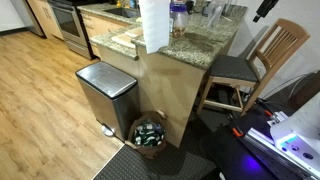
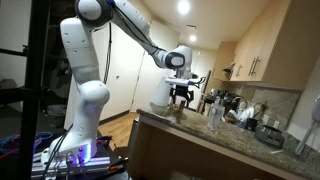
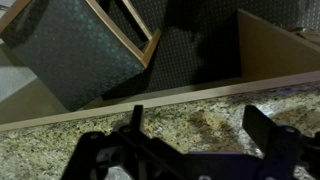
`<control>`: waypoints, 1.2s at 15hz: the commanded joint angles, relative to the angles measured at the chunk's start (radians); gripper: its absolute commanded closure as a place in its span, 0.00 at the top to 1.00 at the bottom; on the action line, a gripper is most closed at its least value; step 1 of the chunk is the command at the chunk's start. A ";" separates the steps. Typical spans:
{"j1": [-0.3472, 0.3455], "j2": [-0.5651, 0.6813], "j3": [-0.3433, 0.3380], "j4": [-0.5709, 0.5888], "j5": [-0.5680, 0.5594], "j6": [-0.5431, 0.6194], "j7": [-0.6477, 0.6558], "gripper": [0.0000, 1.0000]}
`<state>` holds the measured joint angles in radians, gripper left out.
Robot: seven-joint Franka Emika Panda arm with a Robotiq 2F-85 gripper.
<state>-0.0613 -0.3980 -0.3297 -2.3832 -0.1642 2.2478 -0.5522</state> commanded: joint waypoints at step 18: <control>0.110 0.011 -0.075 0.017 0.408 0.034 -0.606 1.00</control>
<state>0.0176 -0.3981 -0.3748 -2.3871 0.1714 2.3176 -0.9931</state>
